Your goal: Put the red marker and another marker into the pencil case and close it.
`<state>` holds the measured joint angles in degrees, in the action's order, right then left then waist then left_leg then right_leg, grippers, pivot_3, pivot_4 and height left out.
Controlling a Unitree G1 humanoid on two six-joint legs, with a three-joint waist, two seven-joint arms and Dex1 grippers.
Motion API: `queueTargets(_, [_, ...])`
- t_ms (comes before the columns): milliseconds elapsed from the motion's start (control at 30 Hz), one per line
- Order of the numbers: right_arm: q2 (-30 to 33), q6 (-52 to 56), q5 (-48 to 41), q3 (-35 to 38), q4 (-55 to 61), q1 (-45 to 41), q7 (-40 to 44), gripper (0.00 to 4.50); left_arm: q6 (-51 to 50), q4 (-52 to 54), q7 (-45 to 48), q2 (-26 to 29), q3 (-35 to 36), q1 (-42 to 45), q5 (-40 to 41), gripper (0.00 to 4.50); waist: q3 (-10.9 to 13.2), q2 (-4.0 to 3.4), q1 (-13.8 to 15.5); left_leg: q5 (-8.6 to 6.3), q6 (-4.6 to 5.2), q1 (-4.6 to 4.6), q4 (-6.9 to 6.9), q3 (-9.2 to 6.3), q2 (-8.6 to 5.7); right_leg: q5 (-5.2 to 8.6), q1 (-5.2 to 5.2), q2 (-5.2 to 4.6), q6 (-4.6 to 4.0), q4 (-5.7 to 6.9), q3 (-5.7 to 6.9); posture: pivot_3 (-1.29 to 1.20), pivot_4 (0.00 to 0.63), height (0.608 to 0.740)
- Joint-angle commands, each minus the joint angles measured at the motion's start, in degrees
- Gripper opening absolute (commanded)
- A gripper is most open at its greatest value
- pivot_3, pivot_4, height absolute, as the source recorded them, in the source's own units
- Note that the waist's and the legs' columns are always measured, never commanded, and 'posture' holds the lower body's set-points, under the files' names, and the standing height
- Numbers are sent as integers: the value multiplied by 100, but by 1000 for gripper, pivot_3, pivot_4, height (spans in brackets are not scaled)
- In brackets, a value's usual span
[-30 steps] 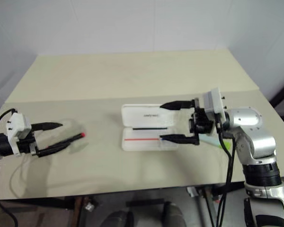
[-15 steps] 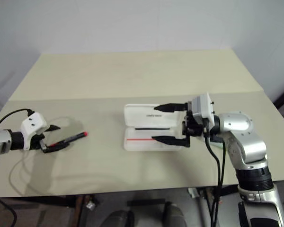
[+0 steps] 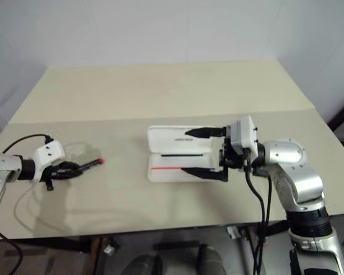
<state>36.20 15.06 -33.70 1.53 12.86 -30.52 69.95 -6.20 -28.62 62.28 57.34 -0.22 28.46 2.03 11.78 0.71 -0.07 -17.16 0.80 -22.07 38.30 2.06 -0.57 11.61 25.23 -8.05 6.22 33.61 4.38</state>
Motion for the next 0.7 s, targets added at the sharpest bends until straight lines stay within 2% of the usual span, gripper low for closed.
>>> queueTargets(33, [84, -77, -49, 160, 136, -30, -34, 4500, -49, -61, -31, 78, -34, 30, -149, 540, 0, 0, 3, 3, -5, 0, 1, 2, 13, -6, 0, 13, -9, -1, 0, 0, 150, 740])
queueTargets(300, [140, -184, 55, 199, -117, -88, 32, 4500, -443, 1623, 703, -75, -37, 231, 508, 540, 1, 7, 24, 6, -20, -17, 3, 4, 40, -15, 13, 50, -29, -10, -1, 0, 150, 740])
queueTargets(433, [161, -259, 83, 215, -215, -55, 32, 4500, -1027, 2437, 752, -373, -269, 467, 656, 540, 1, 8, 22, 2, -14, -23, 5, 9, 33, -16, 14, 51, -27, -20, -4, 0, 150, 740])
queueTargets(700, [465, -432, 287, 402, -572, 260, 118, 4500, -1620, 2707, 513, -1269, -892, 1191, 538, 540, 3, 12, 20, 2, -15, -21, 14, 11, 23, -16, 13, 65, -28, -14, -8, 0, 150, 740])
